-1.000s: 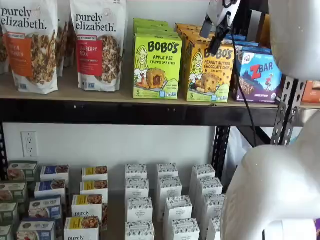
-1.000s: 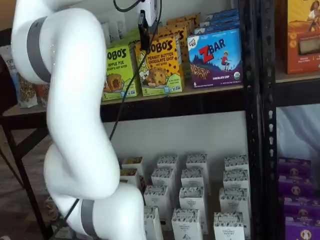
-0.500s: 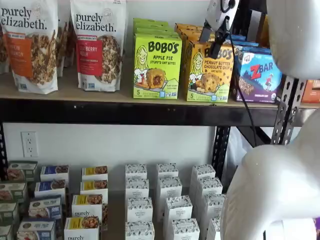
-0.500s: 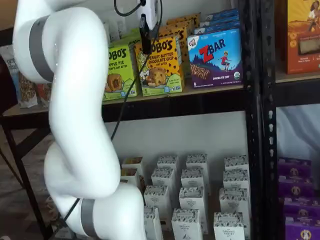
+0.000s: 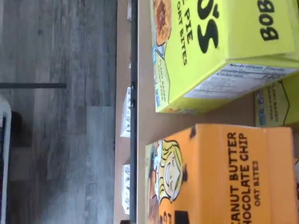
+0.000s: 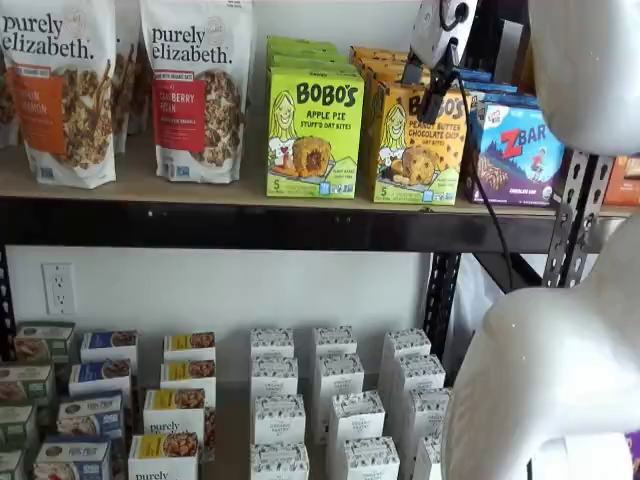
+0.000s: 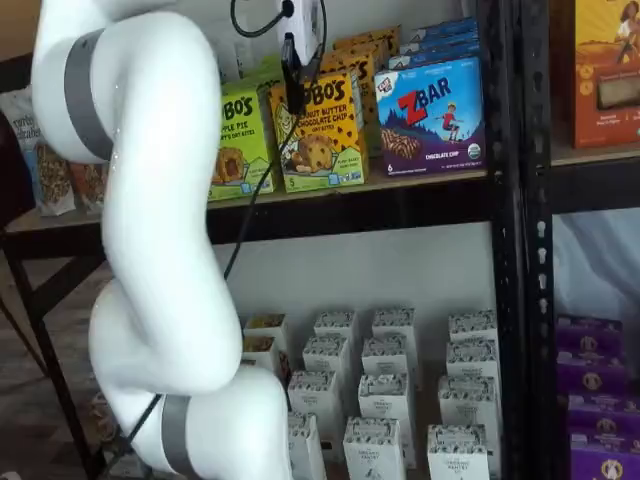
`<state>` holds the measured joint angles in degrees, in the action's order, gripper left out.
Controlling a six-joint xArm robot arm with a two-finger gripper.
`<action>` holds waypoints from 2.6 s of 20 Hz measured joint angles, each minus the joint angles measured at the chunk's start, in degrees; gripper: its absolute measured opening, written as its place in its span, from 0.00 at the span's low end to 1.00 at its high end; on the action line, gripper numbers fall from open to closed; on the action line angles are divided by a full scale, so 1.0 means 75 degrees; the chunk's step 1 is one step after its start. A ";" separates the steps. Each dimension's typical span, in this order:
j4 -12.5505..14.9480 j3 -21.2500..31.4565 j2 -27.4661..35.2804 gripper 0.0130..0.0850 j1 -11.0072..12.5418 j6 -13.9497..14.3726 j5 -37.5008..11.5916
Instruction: Pick up the orange box on the top shelf, the fifth box from the left
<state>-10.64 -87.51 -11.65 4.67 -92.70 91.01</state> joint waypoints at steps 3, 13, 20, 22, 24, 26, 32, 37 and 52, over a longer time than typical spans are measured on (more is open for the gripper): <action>0.0081 -0.0046 0.0050 1.00 -0.0031 0.0017 0.0064; 0.0322 0.0079 0.0043 1.00 -0.0129 0.0059 -0.0092; 0.0548 -0.0052 0.0224 1.00 -0.0135 0.0032 0.0132; 0.0585 -0.0063 0.0249 1.00 -0.0141 0.0032 0.0168; 0.0629 -0.0084 0.0276 1.00 -0.0163 0.0046 0.0217; 0.0672 -0.0103 0.0300 1.00 -0.0186 0.0063 0.0260; 0.0634 -0.0107 0.0322 0.83 -0.0204 0.0086 0.0292; 0.0584 -0.0113 0.0319 0.72 -0.0202 0.0094 0.0276; 0.0589 -0.0037 0.0243 0.50 -0.0288 0.0175 0.0133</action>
<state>-6.22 -87.78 -9.83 2.51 -91.39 92.00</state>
